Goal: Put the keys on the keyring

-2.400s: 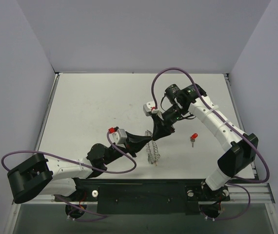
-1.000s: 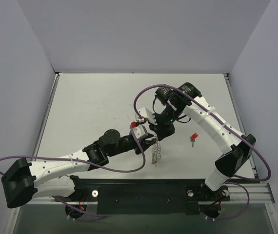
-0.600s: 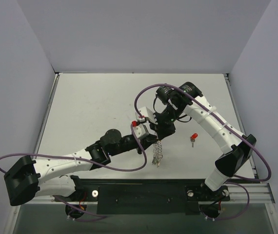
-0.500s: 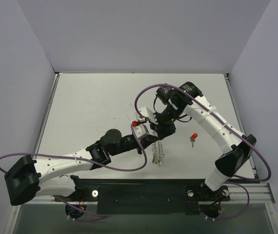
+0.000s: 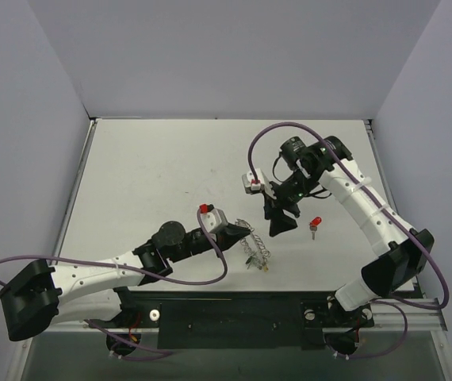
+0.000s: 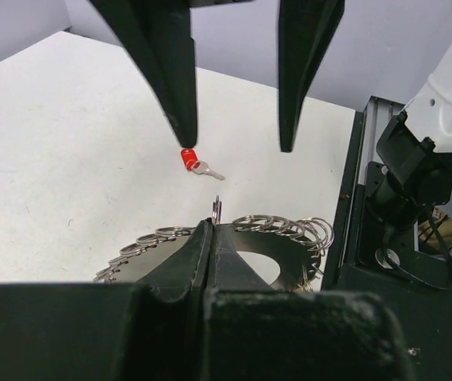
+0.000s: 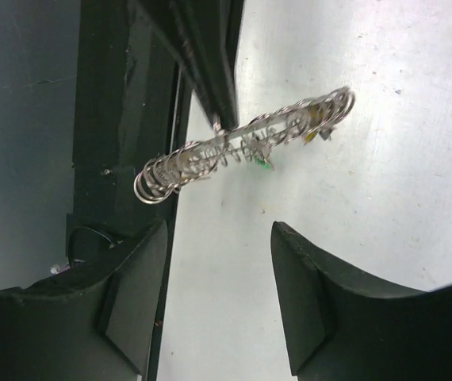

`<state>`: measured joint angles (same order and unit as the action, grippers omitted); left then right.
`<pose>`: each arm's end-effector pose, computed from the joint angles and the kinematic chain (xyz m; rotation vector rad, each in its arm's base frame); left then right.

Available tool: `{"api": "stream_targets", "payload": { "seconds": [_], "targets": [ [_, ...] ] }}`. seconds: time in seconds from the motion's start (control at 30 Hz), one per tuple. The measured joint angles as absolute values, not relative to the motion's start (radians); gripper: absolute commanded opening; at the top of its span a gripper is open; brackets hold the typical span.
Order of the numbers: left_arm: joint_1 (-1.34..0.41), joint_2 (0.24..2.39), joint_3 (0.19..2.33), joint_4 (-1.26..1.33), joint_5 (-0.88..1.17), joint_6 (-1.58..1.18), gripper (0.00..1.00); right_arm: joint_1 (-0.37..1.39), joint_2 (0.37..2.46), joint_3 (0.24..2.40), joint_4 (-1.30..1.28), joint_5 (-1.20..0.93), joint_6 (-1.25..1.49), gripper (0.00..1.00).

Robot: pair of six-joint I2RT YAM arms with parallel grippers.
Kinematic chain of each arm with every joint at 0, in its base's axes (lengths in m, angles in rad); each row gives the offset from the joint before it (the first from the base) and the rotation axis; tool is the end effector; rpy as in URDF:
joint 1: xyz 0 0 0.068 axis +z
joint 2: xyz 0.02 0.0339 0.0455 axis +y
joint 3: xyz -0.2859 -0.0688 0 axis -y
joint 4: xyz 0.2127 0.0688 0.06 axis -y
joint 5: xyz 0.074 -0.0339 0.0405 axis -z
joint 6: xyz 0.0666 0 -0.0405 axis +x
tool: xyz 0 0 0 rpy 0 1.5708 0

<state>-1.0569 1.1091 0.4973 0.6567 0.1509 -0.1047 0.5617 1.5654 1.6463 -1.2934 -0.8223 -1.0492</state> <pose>0.1097 -0.2147 0.3027 0.8535 1.3767 -1.0288 0.2004 0.1838 0.3646 -1.9020 1.5588 0.9301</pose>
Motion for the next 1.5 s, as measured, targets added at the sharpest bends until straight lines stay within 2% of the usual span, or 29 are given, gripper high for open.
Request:
{"api": "stream_targets", "payload": {
  "seconds": [0.17, 0.3, 0.5, 1.3, 1.4, 1.5],
  "targets": [
    [-1.057, 1.077, 0.464, 0.725, 0.146, -0.136, 0.0, 0.538, 1.464, 1.52, -1.272, -0.906, -1.153, 0.45],
    [-1.057, 1.074, 0.463, 0.78, 0.146, -0.155, 0.0, 0.544, 1.461, 1.515, -1.241, -0.962, -1.195, 0.36],
    [-1.057, 1.074, 0.462, 0.812, 0.146, -0.173, 0.0, 0.545, 1.528, 1.559, -1.211, -1.013, -1.206, 0.3],
    [-1.058, 1.078, 0.462, 0.809, 0.134, -0.176, 0.0, 0.573, 1.539, 1.563, -1.2, -1.037, -1.202, 0.11],
    [-1.058, 1.082, 0.462, 0.808, 0.135, -0.176, 0.0, 0.579, 1.539, 1.563, -1.2, -1.037, -1.201, 0.01],
    [-1.058, 1.085, 0.462, 0.808, 0.135, -0.176, 0.0, 0.581, 1.539, 1.563, -1.197, -1.032, -1.195, 0.0]
  ]
}}
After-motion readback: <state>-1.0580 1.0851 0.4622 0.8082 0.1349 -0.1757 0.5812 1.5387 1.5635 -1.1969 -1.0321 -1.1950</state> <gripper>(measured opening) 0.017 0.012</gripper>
